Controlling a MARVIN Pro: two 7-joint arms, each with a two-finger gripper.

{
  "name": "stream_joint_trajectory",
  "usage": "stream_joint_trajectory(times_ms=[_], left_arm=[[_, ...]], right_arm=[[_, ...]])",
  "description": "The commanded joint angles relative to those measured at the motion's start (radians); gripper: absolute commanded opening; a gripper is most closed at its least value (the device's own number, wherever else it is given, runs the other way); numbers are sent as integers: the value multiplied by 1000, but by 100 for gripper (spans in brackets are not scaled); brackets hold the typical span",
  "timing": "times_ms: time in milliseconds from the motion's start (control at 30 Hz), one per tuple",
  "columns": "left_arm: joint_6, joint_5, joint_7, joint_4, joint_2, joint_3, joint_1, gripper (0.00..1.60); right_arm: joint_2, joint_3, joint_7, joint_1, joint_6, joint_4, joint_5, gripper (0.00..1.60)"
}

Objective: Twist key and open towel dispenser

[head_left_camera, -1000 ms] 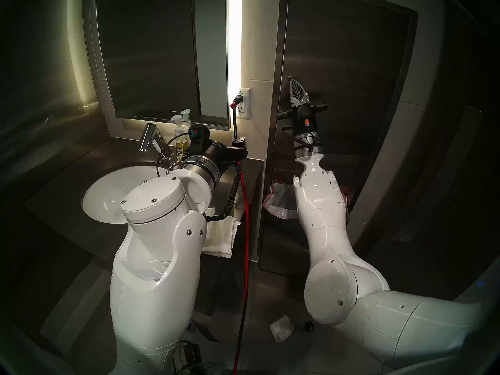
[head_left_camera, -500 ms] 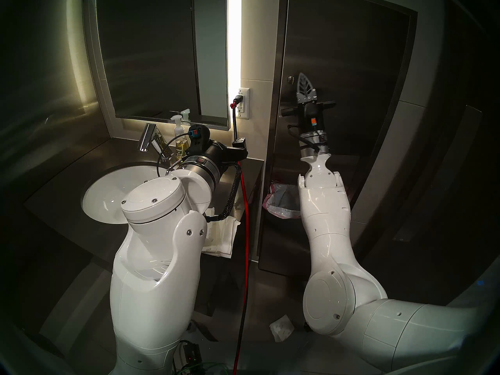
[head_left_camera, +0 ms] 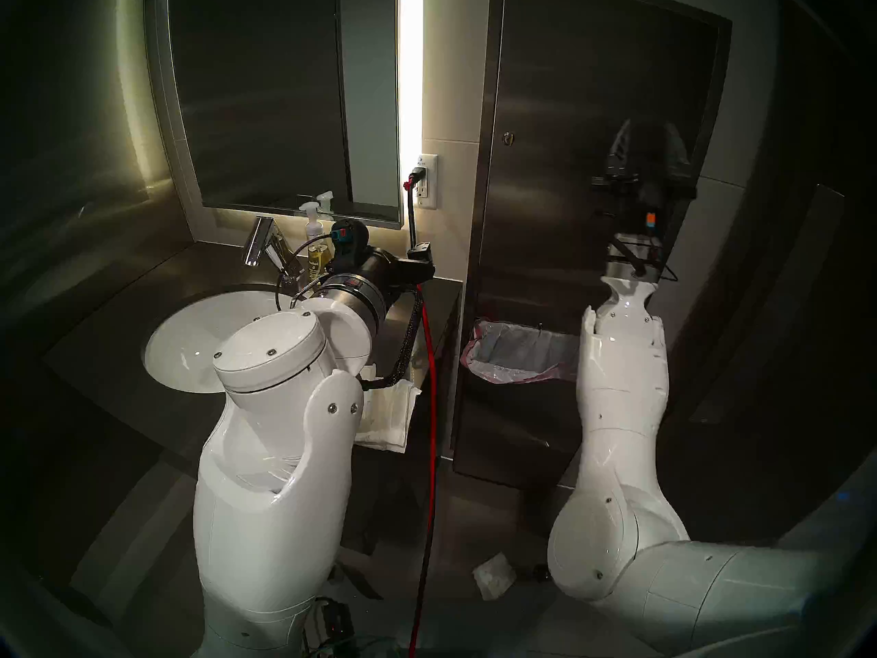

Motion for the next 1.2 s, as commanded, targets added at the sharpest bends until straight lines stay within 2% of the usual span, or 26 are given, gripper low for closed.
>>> stream_joint_trajectory(times_ms=[0,133,433,867,900,1167], left_arm=[[-2,0,0,-7,2,-2,-7,160],[-2,0,0,-7,2,-2,-7,160],[-3,1,0,-7,2,-2,-7,160],[-3,1,0,-8,2,-2,-8,160],[-3,2,1,-8,1,-3,-8,160],[-3,12,2,7,10,-32,-28,160]], right_arm=[[14,16,4,-104,1,-112,37,160],[17,30,13,-157,1,-168,54,160],[67,31,47,-286,1,-307,106,160],[121,-23,117,-476,1,-506,216,160],[116,-23,122,-468,1,-507,223,160],[127,-56,175,-579,1,-612,312,160]])
